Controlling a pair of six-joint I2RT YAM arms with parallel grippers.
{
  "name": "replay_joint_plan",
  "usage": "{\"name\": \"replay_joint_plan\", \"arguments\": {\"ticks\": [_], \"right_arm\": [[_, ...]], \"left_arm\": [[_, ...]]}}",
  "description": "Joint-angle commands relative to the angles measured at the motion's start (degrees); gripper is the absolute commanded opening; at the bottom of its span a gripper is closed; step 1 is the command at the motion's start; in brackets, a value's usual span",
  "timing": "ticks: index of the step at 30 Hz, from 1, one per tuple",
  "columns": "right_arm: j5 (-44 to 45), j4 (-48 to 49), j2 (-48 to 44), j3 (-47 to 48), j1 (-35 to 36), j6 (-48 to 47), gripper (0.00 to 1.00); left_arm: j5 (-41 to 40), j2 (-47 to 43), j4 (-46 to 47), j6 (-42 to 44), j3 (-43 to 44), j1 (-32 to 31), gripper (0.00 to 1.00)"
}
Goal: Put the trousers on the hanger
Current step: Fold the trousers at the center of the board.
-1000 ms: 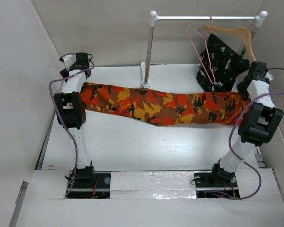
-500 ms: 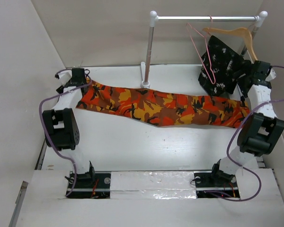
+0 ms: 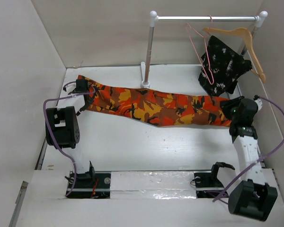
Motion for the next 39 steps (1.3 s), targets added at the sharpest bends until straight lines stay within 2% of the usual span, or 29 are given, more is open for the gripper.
{"name": "replay_joint_plan", "arguments": {"ticks": [1,3,5,6,7,10,12,15,16,24,28,30,32,35,39], "right_arm": [[-0.65,5.55,-6.14,-7.15,0.97,-2.87,0.33],[-0.12,4.84,-8.53,-11.35,0.97,-4.28,0.33],[-0.12,4.41,-10.11,-13.57,0.35,-5.69,0.36],[-0.12,4.66,-10.04,-14.71,-0.43,-6.73,0.45],[-0.38,4.93,-9.77,-16.63,-1.83,-7.09,0.48],[-3.45,7.82,-6.44,-19.28,-5.78,-7.97,0.58],[-5.82,10.01,-2.42,-20.52,-8.34,-8.85,0.61],[-10.31,10.82,2.42,-19.65,-11.68,-10.60,0.62],[-11.71,10.82,3.23,-19.21,-12.21,-10.87,0.62],[-11.73,13.19,5.26,-19.73,-12.75,-11.23,0.62],[-9.45,12.84,4.03,-21.66,-16.59,-11.14,0.64],[-10.75,14.07,4.20,-22.19,-18.27,-9.05,0.72],[-12.42,14.68,5.43,-21.58,-19.86,-7.81,0.75],[-15.40,15.83,11.04,-19.31,-21.09,-5.52,0.76],[-19.54,19.41,20.00,-16.32,-21.10,-0.70,0.72]], "left_arm": [[1.33,1.86,0.13,-1.52,1.03,0.34,0.65],[1.95,2.92,0.13,-1.95,1.48,0.34,0.64],[3.09,3.79,1.00,-2.39,1.65,0.34,0.56],[3.27,4.06,1.18,-2.57,1.74,0.34,0.54],[3.96,4.41,1.53,-2.74,1.83,0.34,0.47],[4.24,6.08,1.97,-2.75,2.35,0.34,0.37],[3.80,6.96,2.15,-2.57,2.79,0.34,0.32],[2.92,8.01,1.45,-1.78,4.37,0.34,0.14],[2.57,8.11,0.92,-1.61,4.64,0.34,0.02],[-2.18,4.68,1.71,-0.64,1.39,0.34,0.00],[-4.11,1.08,-1.00,-2.21,-2.30,0.34,0.00],[-6.39,-2.17,-2.24,-2.40,-4.41,0.34,0.00],[-7.62,-4.63,-3.74,-2.22,-5.98,0.34,0.00],[-8.68,-11.03,-3.83,-1.52,-8.09,0.34,0.00],[-9.12,-13.07,-4.35,-0.20,-9.16,0.87,0.00]]}}
